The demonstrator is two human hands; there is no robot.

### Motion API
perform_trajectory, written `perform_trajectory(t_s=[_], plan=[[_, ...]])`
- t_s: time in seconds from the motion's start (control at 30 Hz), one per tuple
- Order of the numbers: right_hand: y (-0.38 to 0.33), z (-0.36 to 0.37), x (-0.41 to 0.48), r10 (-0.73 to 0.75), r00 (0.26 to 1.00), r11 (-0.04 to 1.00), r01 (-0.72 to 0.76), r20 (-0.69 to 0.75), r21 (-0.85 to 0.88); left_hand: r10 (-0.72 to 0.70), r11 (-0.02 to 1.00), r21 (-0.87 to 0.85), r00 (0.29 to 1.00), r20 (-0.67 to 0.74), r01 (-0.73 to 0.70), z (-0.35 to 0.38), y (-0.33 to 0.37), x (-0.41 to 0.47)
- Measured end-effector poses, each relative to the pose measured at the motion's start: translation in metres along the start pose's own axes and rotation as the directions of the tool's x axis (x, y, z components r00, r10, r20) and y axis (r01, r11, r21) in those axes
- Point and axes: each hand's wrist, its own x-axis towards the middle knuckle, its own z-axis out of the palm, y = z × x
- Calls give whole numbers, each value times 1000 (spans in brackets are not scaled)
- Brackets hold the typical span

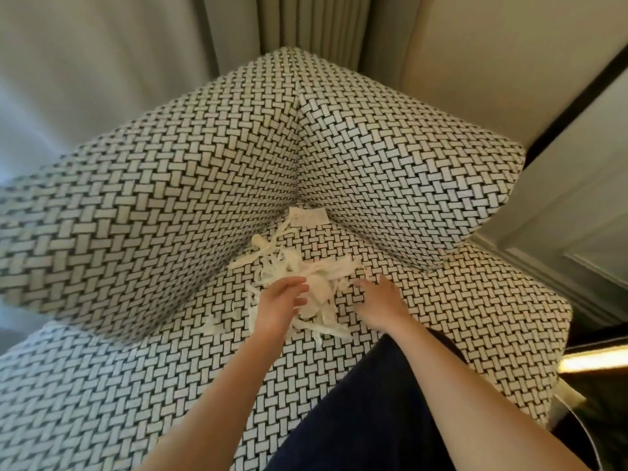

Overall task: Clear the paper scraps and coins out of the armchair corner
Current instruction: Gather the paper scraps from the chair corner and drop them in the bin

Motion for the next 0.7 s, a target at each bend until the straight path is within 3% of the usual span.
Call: perform_trajectory(t_s=[0.1, 0.2, 0.27, 0.33, 0.4, 0.47, 0.57, 0.7], plan=[[2, 5, 7, 19, 996, 997, -12, 89, -82, 56, 996, 73, 998, -26, -54, -2, -11, -3], [1, 9, 11, -20, 995, 997, 27, 102, -67, 242, 903, 358, 969, 36, -239, -2, -25, -3], [1, 9, 9, -38, 999, 999, 37, 35, 38, 406, 708, 571, 901, 152, -416, -2, -35, -4], [2, 4, 6, -42, 998, 984, 49, -42, 170, 530, 426, 695, 782, 327, -579, -3, -42, -1], [2, -2, 2, -58, 988, 951, 98, -142, 294, 479, 130, 756, 708, 519, -641, 0, -43, 0], [1, -6, -4, -77, 967, 920, 162, -243, 356, 378, -108, 787, 708, 597, -607, 5, -43, 2], [0, -7, -10, -85, 930, 886, 234, -357, 401, 356, -287, 786, 701, 618, -547, 12, -42, 9], [-1, -8, -15, -82, 898, 826, 303, -431, 475, 336, -368, 750, 674, 658, -549, 12, -37, 21]])
